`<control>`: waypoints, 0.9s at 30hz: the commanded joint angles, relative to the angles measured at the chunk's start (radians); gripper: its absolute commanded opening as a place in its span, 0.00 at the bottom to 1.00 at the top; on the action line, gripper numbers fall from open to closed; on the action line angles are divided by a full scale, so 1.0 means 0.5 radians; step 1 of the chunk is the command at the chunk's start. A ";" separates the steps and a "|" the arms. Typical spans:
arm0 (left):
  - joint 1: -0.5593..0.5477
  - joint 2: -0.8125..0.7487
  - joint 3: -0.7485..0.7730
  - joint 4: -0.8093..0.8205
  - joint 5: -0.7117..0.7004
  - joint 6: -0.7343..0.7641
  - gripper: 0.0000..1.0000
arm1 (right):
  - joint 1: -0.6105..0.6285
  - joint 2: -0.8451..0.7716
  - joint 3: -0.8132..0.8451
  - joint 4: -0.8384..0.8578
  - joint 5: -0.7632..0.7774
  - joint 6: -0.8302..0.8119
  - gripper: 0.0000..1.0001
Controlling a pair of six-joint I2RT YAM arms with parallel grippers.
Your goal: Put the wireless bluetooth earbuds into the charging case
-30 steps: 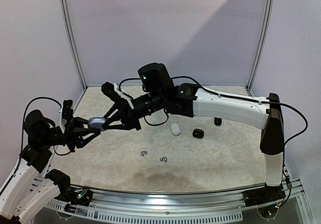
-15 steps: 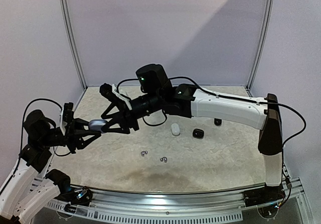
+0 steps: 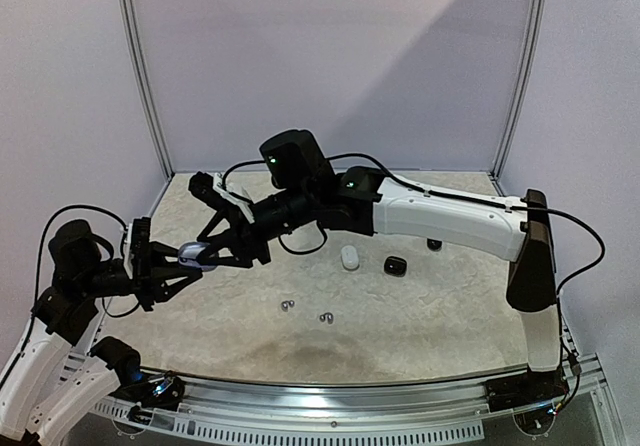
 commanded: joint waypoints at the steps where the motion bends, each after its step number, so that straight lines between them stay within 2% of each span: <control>1: -0.074 -0.027 0.027 -0.078 0.096 0.103 0.00 | -0.041 0.069 0.068 0.026 0.196 0.028 0.44; 11: -0.075 -0.035 0.008 -0.078 0.120 0.070 0.00 | -0.059 0.082 0.076 -0.022 0.237 0.054 0.43; 14: -0.070 -0.022 -0.012 0.067 0.058 -0.106 0.00 | -0.058 0.078 0.079 -0.045 0.199 0.036 0.44; 19: -0.026 0.009 -0.117 0.358 -0.021 -0.561 0.00 | -0.080 0.029 0.086 -0.035 0.038 0.040 0.48; 23: 0.007 0.004 -0.147 0.372 -0.055 -0.661 0.00 | -0.130 -0.031 0.083 0.036 -0.086 0.118 0.51; 27: 0.028 0.001 -0.163 0.372 -0.073 -0.715 0.00 | -0.199 -0.106 0.061 0.169 -0.192 0.250 0.59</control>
